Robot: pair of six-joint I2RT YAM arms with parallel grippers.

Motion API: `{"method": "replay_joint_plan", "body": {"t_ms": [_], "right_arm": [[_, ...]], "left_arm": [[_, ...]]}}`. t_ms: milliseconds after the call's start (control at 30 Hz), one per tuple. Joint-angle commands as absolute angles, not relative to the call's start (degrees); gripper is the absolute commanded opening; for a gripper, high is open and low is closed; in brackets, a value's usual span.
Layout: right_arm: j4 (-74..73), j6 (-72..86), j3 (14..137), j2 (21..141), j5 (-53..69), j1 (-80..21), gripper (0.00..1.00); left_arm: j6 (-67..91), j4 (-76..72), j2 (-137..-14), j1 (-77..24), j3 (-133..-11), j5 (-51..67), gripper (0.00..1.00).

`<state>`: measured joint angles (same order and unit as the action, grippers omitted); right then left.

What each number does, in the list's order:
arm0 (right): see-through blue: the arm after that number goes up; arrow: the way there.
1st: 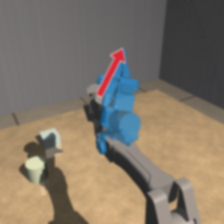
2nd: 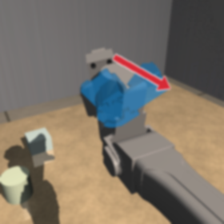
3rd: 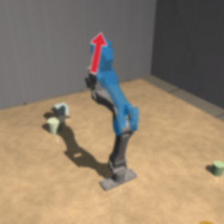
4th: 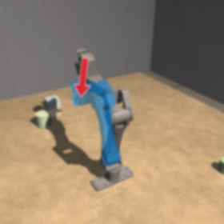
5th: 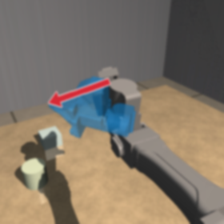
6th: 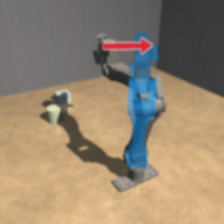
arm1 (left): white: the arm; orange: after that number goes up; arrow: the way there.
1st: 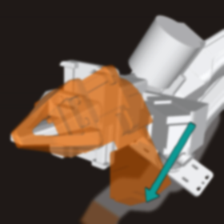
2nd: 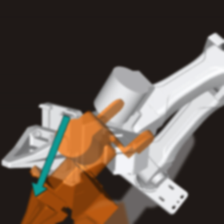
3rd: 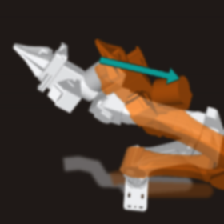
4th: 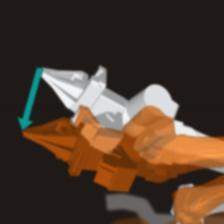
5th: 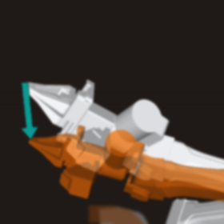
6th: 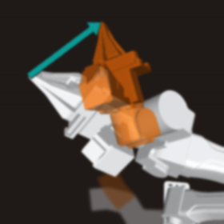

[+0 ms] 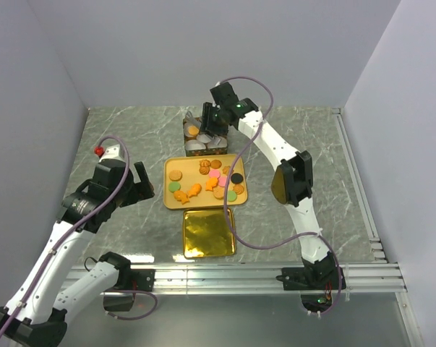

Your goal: Pack the cookies

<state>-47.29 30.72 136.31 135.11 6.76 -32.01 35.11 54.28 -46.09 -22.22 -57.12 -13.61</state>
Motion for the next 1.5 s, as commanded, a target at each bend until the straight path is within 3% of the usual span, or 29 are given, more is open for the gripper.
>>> {"method": "replay_joint_plan", "body": {"t_ms": [0, 267, 733, 1167, 1467], "right_arm": [[-47.46, 29.62, 135.36, 127.54, 5.28, -32.52, 0.56], [-51.15, 27.78, 128.42, 118.15, 0.8, -35.67, 0.56], [-57.03, 32.69, 101.52, 98.19, -5.54, -47.89, 0.56], [-63.98, 37.88, 98.44, 99.4, -3.52, -54.23, 0.57], [-61.26, 37.97, 96.06, 102.04, -1.93, -54.93, 0.57]], "left_arm": [[35.16, 53.44, -45.0, -22.5, -57.57, -14.94, 0.99], [34.98, 53.44, -45.88, -22.5, -57.48, -14.59, 0.96], [34.28, 52.65, -43.6, -22.5, -57.39, -13.27, 0.99], [35.59, 53.17, -40.26, -23.55, -57.74, -15.12, 0.99], [35.95, 54.14, -36.3, -23.47, -56.25, -12.48, 0.99]]}}
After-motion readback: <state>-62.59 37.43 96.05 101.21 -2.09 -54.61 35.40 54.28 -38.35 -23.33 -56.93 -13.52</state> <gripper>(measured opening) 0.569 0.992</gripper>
